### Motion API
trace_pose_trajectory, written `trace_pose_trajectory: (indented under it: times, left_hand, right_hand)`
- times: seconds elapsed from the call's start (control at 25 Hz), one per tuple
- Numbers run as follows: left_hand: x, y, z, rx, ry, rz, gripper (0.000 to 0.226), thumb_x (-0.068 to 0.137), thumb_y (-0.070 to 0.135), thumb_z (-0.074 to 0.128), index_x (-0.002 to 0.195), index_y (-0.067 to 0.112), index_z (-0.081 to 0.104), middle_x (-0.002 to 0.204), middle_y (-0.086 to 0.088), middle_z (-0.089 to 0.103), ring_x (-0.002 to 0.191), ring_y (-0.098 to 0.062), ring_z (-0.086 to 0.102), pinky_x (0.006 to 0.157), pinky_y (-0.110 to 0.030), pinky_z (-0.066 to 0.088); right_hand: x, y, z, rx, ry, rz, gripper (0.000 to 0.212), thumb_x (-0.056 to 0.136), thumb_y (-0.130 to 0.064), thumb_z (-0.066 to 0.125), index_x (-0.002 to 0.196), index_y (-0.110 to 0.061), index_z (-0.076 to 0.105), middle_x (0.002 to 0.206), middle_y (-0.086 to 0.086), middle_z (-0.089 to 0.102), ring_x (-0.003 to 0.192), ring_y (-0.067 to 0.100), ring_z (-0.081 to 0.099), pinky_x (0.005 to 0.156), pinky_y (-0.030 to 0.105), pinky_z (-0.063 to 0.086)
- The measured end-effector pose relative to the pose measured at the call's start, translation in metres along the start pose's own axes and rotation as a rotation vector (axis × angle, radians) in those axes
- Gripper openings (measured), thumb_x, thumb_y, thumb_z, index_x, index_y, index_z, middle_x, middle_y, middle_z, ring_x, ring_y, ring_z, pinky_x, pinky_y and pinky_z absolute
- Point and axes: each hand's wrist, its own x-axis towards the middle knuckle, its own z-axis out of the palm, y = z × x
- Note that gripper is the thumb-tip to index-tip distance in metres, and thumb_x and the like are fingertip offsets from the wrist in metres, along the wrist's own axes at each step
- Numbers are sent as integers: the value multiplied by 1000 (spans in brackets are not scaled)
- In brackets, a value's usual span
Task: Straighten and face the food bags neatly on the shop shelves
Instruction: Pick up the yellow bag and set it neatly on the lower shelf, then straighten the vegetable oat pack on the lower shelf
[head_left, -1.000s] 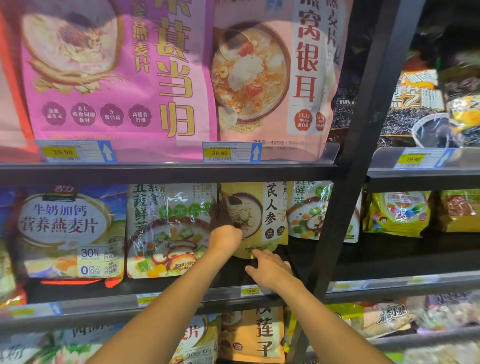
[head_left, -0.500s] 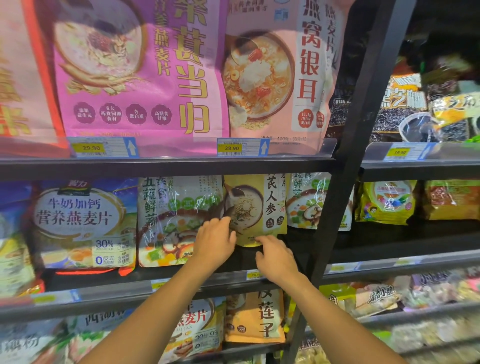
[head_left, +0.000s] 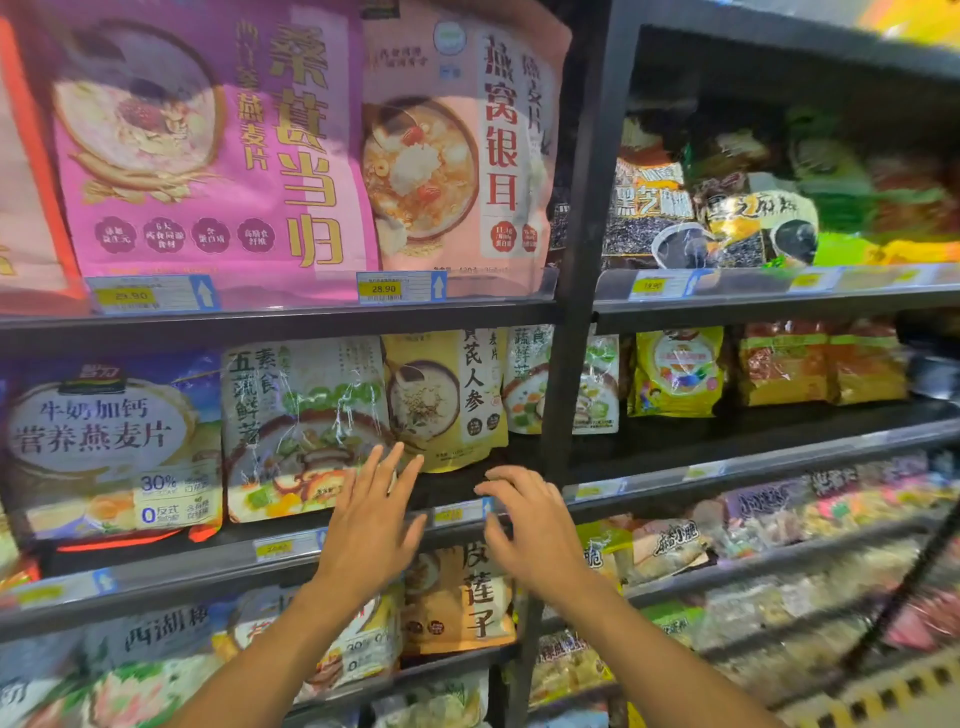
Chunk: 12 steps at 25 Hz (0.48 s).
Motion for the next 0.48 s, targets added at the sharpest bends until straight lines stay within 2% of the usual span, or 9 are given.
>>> trace_pose_trajectory:
  times: [0.08,0.2,0.32,0.48]
  left_hand:
    - [-2,32,-2,-6,9,19,75,98,51,55,162,26,25,170,-3,19,159,-26,9,125,-54,21]
    - [-5,89,-7,-15,19,57,72,100,50,50,162,28,22,171,0,15,159,-24,6,127,-51,18]
    - [-6,144,-12,-35,7,62,72,102,51,48,163,29,18,172,2,12,159,-22,2,128,-48,15]
    - [-7,218,-13,-96,9,74,71,102,49,48,163,29,18,171,1,13,159,-22,5,128,-45,15]
  right_hand:
    - [-18,19,-23,-4,36,3,34,92,-30,59,124,-29,67,133,-12,57,128,6,49,105,31,42]
    - [-48,57,-59,-32,66,28,32,91,-31,60,122,-29,66,133,-8,56,127,13,52,103,37,45]
    - [-72,94,-94,-80,57,57,36,88,-31,59,124,-30,65,135,-6,56,127,18,54,104,44,46]
    - [-96,142,-141,-84,71,61,40,84,-27,67,125,-28,66,134,-5,59,126,18,55,102,46,49]
